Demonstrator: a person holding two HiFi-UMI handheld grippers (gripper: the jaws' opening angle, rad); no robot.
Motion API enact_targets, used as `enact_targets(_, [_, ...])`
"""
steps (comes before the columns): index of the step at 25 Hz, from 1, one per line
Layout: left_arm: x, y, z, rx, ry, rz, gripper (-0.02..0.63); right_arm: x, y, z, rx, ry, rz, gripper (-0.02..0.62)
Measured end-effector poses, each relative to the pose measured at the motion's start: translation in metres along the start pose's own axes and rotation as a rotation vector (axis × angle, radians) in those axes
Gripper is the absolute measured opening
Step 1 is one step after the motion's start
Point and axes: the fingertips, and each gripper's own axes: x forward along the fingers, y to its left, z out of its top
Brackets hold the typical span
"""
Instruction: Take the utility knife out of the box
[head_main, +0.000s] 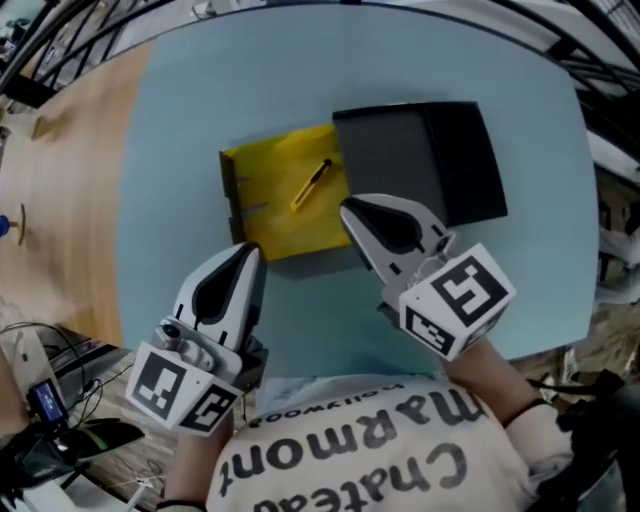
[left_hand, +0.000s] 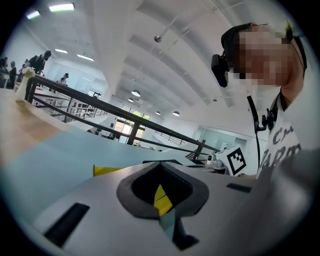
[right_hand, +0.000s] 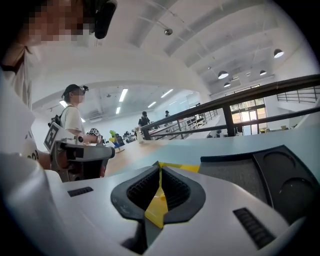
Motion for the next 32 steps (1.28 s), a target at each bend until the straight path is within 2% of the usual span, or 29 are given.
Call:
enact_targets(4, [0.01, 0.007, 0.021, 0.055, -0.016, -0.11, 0.002, 0.002, 0.009, 0.004, -0.032, 0.053, -0.063, 0.038])
enact_targets(8, [0.008, 0.014, 0.033, 0.138, 0.028, -0.203, 0.002, 0.009, 0.017, 0.004, -0.109, 0.129, -0.165, 0.038])
enact_targets(12, [0.001, 0.032, 0.039, 0.154, 0.075, -0.28, 0.002, 0.027, 0.025, 0.001, -0.195, 0.226, -0.27, 0.038])
enact_targets(15, [-0.005, 0.041, 0.047, 0.179, 0.087, -0.348, 0.002, 0.035, 0.025, -0.007, -0.182, 0.292, -0.353, 0.037])
enact_targets(18, [-0.01, 0.049, 0.041, 0.234, 0.159, -0.409, 0.002, 0.038, 0.019, -0.016, -0.055, 0.338, -0.416, 0.037])
enact_targets(22, [-0.018, 0.064, 0.028, 0.309, 0.258, -0.454, 0.002, 0.047, 0.012, -0.032, 0.202, 0.416, -0.46, 0.038])
enact_targets(26, [-0.015, 0.077, 0.02, 0.325, 0.264, -0.485, 0.002, 0.057, 0.0, -0.038, 0.412, 0.441, -0.525, 0.038])
enact_targets(30, [-0.006, 0.085, 0.01, 0.364, 0.249, -0.51, 0.002, 0.066, -0.01, -0.057, 0.532, 0.507, -0.572, 0.045])
enact_targets(31, [-0.003, 0.088, 0.009, 0.371, 0.245, -0.516, 0.002, 0.07, -0.013, -0.063, 0.555, 0.526, -0.581, 0.064])
enact_targets(32, [-0.001, 0.092, 0.009, 0.374, 0.241, -0.522, 0.002, 0.074, -0.017, -0.069, 0.574, 0.543, -0.59, 0.139])
